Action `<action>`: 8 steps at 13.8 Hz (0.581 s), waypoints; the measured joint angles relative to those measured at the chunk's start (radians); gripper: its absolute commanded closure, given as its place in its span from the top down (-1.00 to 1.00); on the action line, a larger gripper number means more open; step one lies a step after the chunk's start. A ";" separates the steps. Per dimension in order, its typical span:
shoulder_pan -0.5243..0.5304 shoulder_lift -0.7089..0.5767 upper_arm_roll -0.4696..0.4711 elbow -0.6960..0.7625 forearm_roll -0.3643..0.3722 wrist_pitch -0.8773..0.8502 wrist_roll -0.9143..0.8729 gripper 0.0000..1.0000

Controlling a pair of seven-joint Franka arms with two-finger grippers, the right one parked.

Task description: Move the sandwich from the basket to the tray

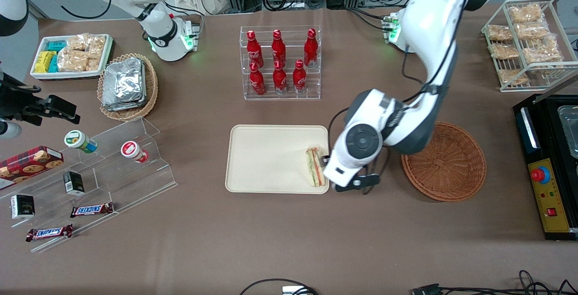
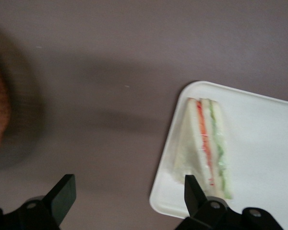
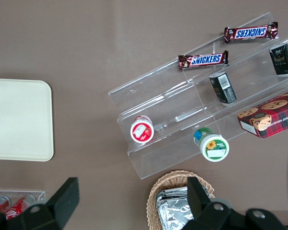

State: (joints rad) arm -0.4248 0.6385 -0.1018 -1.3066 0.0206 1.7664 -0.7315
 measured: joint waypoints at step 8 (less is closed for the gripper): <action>0.000 -0.437 0.166 -0.597 -0.003 0.214 0.347 1.00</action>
State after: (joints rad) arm -0.4250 0.2013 0.0643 -1.9038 0.0173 1.9802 -0.3843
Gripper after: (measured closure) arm 0.000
